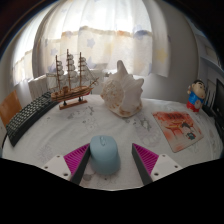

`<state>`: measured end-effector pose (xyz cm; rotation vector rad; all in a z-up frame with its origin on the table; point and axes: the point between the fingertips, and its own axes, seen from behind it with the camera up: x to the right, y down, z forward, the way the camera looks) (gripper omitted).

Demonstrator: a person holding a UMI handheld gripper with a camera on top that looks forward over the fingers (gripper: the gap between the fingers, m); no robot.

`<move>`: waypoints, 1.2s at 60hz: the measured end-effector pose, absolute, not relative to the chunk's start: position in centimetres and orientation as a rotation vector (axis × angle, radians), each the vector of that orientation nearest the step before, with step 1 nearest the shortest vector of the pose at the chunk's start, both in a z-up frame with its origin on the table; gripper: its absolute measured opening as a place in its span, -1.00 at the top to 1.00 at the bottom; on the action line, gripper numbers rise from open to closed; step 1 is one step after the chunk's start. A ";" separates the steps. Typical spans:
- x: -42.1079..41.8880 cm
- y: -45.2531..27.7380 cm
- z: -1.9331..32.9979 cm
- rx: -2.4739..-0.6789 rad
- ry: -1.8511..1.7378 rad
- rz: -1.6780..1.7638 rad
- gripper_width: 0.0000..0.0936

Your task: Arrange mouse

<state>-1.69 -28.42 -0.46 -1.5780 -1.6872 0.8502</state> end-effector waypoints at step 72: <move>-11.7 1.7 0.3 -1.689 -1.576 0.818 0.14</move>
